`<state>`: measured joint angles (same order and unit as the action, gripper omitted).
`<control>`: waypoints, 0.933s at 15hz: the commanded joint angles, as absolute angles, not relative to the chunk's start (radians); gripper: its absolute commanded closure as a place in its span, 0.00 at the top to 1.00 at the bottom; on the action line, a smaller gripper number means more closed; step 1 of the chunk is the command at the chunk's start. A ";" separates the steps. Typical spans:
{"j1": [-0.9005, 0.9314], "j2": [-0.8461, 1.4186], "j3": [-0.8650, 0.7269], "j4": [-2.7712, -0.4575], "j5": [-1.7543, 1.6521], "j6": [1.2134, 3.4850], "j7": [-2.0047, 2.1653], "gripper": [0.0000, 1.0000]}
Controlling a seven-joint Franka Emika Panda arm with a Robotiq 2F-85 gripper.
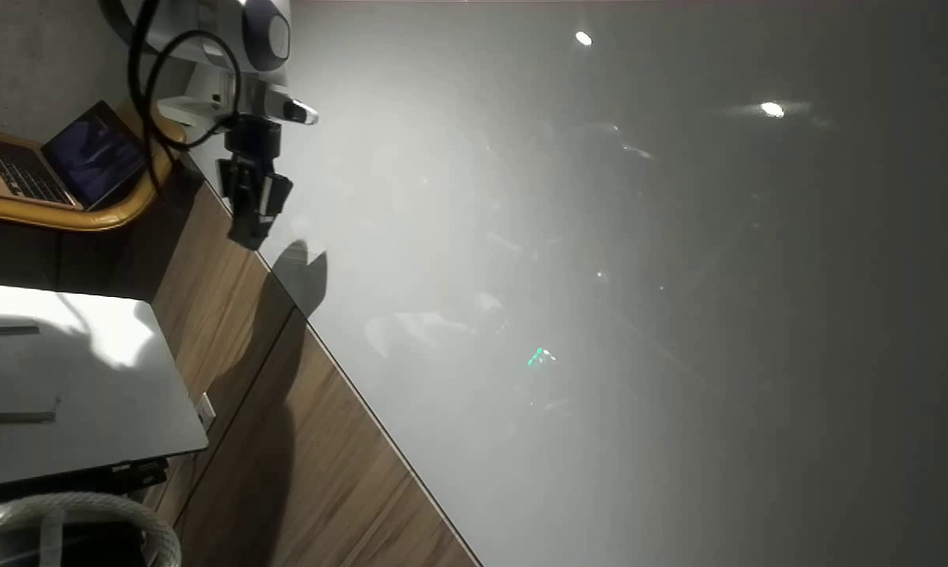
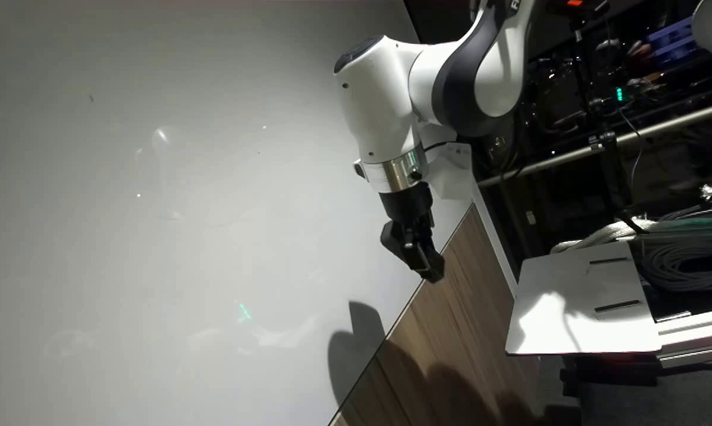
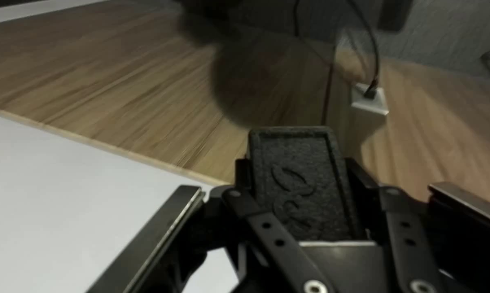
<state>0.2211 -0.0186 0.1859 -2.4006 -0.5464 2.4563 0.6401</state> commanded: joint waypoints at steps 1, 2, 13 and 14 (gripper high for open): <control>0.237 -0.113 0.209 -2.525 -0.265 2.408 0.436 0.31; 0.237 -0.139 0.205 -2.543 -0.182 2.370 0.370 0.31; 0.116 -0.098 0.092 -2.681 0.060 2.212 0.080 0.31; 0.108 -0.083 0.090 -2.678 0.053 2.211 0.078 0.31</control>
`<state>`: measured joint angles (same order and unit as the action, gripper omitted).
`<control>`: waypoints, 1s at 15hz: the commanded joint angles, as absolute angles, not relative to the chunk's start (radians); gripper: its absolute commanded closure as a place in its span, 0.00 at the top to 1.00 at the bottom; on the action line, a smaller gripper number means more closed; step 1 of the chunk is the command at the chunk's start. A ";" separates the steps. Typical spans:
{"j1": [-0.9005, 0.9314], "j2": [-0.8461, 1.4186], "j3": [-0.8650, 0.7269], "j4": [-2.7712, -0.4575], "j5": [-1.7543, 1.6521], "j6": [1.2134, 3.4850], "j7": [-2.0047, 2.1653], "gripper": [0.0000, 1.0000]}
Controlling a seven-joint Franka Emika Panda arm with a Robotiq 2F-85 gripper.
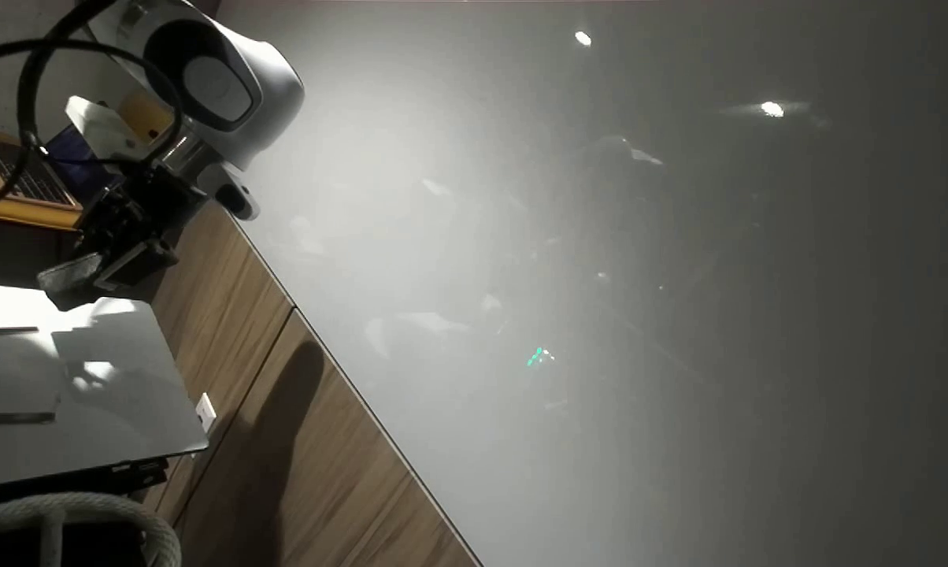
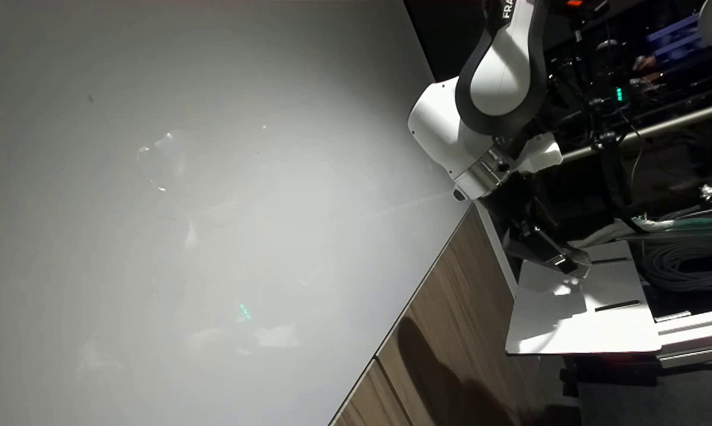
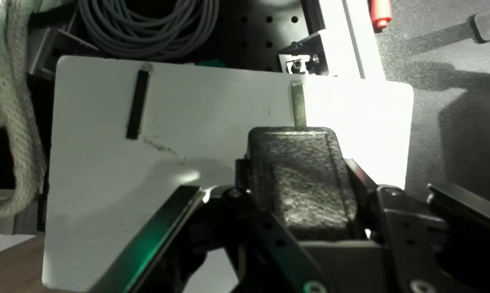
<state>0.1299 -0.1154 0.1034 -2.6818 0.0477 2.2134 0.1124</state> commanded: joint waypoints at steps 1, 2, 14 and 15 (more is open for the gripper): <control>0.103 -0.067 0.088 -2.668 0.050 2.208 0.076 0.31; 0.101 -0.053 0.089 -2.658 0.048 2.206 0.070 0.31; 0.089 0.124 0.079 -2.544 -0.034 2.240 0.038 0.31; 0.089 0.138 0.079 -2.541 -0.032 2.247 0.037 0.31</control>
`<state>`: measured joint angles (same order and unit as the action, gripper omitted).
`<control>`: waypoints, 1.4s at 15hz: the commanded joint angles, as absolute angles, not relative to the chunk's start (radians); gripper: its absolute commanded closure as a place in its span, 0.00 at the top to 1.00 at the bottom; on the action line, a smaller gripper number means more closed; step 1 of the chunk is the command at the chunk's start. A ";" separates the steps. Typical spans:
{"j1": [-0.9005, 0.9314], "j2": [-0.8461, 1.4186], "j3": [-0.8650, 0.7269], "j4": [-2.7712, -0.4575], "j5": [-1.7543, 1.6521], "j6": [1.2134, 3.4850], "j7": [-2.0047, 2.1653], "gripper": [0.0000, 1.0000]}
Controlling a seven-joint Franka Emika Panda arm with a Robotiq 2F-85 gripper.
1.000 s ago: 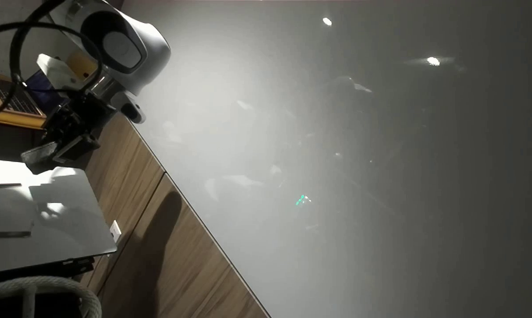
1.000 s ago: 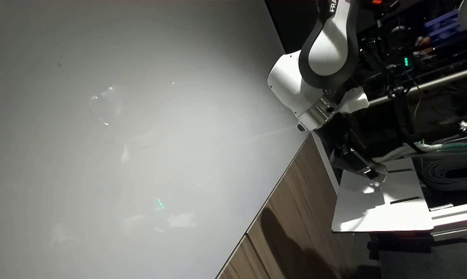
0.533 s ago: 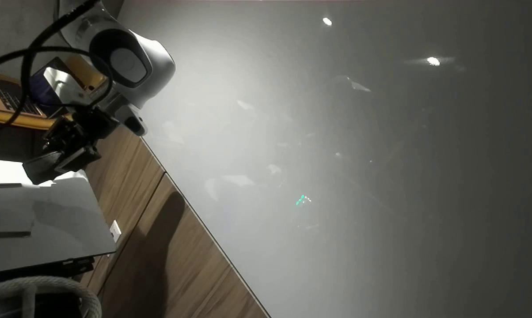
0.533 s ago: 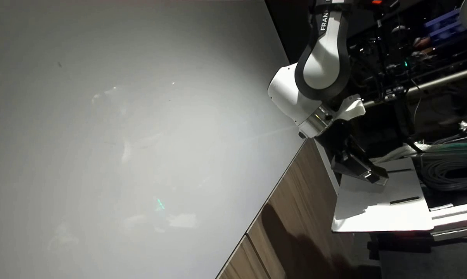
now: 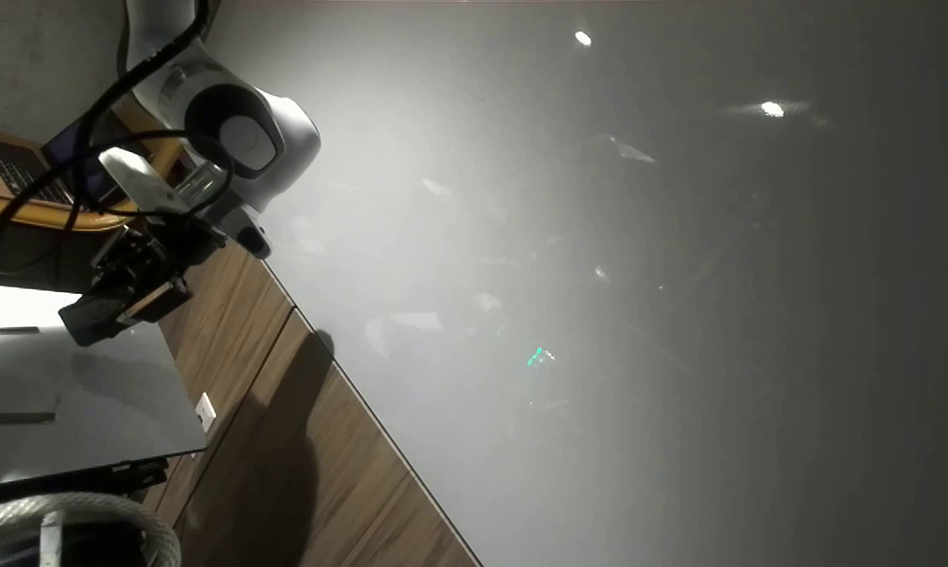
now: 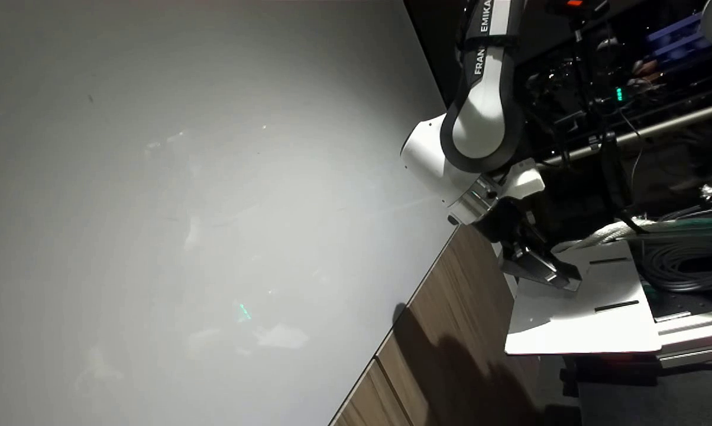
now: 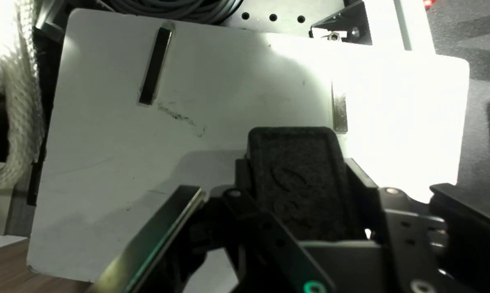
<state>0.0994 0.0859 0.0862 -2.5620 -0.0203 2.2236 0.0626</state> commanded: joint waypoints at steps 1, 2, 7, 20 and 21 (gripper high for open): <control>0.088 0.149 0.078 -2.539 -0.030 2.255 0.034 0.31; 0.088 0.160 0.078 -2.537 -0.028 2.264 0.033 0.31; 0.087 0.195 0.084 -2.520 -0.004 2.286 0.016 0.31; 0.065 0.182 0.062 -2.513 -0.035 2.280 0.016 0.31; 0.064 0.184 0.058 -2.509 -0.037 2.281 0.016 0.31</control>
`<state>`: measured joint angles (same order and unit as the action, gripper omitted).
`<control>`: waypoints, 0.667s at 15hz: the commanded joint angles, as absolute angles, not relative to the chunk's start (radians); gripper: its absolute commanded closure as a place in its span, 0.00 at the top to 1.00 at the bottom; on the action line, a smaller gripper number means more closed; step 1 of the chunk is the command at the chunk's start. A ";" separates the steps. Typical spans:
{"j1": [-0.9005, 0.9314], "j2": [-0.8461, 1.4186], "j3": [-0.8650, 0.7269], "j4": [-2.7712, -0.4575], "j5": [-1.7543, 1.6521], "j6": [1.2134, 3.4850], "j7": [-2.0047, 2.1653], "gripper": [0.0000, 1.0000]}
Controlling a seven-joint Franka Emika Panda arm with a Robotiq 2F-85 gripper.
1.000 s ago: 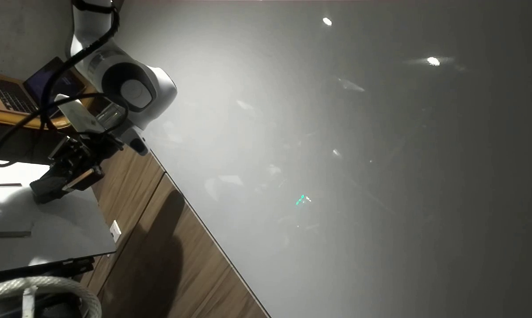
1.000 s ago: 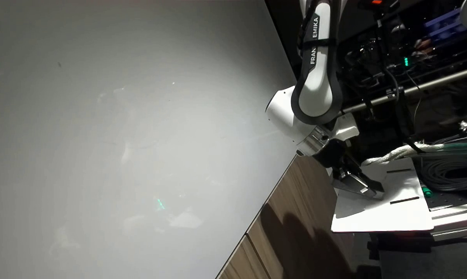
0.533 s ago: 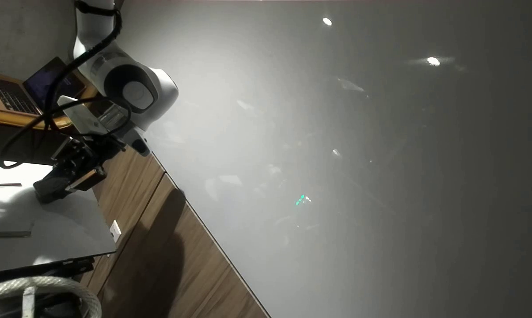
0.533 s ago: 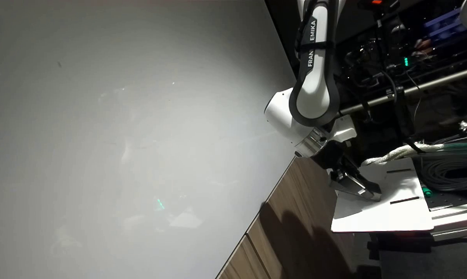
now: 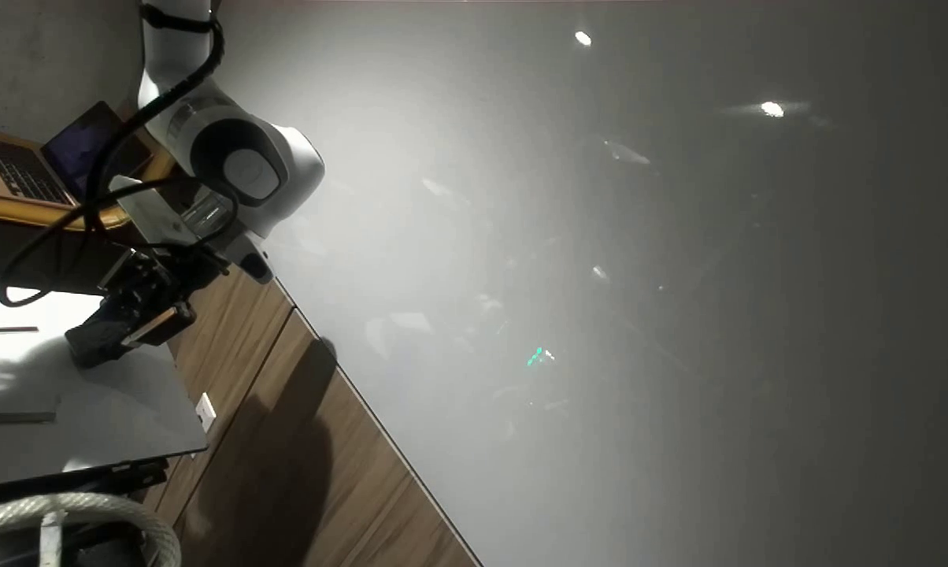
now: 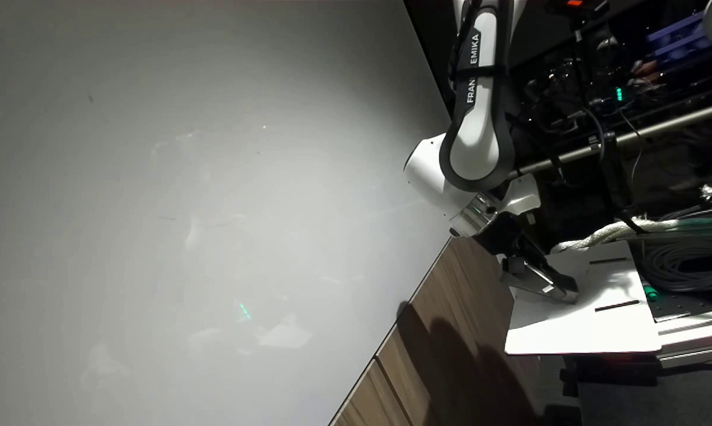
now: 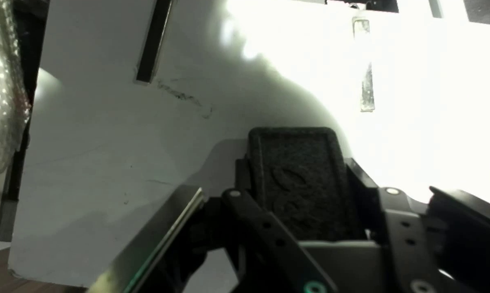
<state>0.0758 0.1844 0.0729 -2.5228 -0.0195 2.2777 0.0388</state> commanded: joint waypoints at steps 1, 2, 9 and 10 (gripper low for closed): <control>0.061 0.188 0.054 -2.507 -0.036 2.285 0.013 0.31; 0.059 0.190 0.051 -2.506 -0.037 2.288 0.011 0.31; 0.049 0.209 0.048 -2.508 -0.022 2.293 -0.003 0.99; 0.049 0.213 0.049 -2.509 -0.020 2.294 -0.003 1.00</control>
